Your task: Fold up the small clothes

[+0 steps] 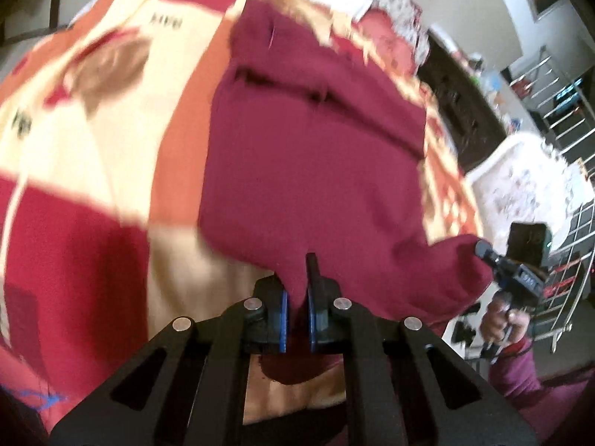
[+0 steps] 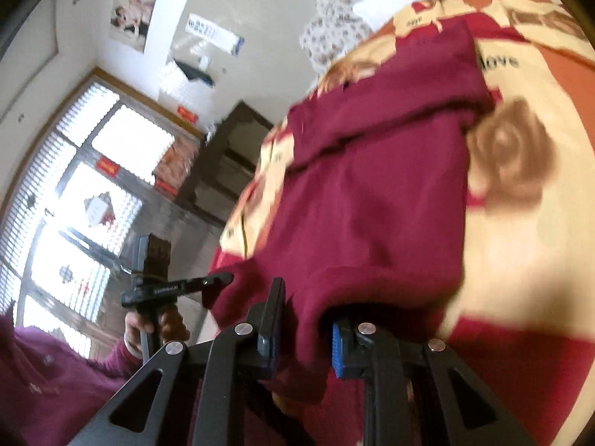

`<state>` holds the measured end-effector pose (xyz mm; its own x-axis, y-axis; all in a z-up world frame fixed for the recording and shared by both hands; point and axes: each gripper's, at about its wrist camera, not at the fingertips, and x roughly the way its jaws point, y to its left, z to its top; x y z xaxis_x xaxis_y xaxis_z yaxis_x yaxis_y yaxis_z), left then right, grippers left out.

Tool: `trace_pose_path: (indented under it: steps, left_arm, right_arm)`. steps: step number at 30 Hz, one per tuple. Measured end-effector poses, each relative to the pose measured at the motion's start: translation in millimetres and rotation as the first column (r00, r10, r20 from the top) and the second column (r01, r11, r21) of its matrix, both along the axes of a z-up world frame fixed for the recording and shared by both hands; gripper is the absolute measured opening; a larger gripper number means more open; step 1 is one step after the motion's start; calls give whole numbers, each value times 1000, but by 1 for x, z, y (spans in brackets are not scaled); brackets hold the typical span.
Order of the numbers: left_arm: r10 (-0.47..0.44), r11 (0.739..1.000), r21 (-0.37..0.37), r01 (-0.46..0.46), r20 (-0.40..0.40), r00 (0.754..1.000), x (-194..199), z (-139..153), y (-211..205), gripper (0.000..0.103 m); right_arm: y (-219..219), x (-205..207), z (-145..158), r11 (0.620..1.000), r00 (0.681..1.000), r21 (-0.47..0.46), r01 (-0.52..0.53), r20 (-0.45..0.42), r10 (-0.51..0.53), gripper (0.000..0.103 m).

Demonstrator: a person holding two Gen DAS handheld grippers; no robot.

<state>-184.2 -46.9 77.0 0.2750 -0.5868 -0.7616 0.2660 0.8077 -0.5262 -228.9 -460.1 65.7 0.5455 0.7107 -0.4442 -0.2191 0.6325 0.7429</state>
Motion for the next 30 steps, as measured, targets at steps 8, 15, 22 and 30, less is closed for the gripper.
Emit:
trace_pose_path:
  steps: [8,15,22,30]
  left_arm:
    - [21,999,-39,-15,165,986,92,46,-40,7]
    - [78,997,-8,-78,213,974,194,53,-71,7]
    - [173,985,-5,-175,182,968,268,32,-76,7]
    - [82,997,-16,-80,135,987,288,42,-73,29]
  right_arm:
    - [-30,93,42,995,983,6,100,151,-100,18]
    - [-58,203,43,986,981,-19,168,105,-166,18]
    - [-90,276,12,962,962,29,273,14,-273,18]
    - [-105,283,14,959,959,41,282,-29,-281,45]
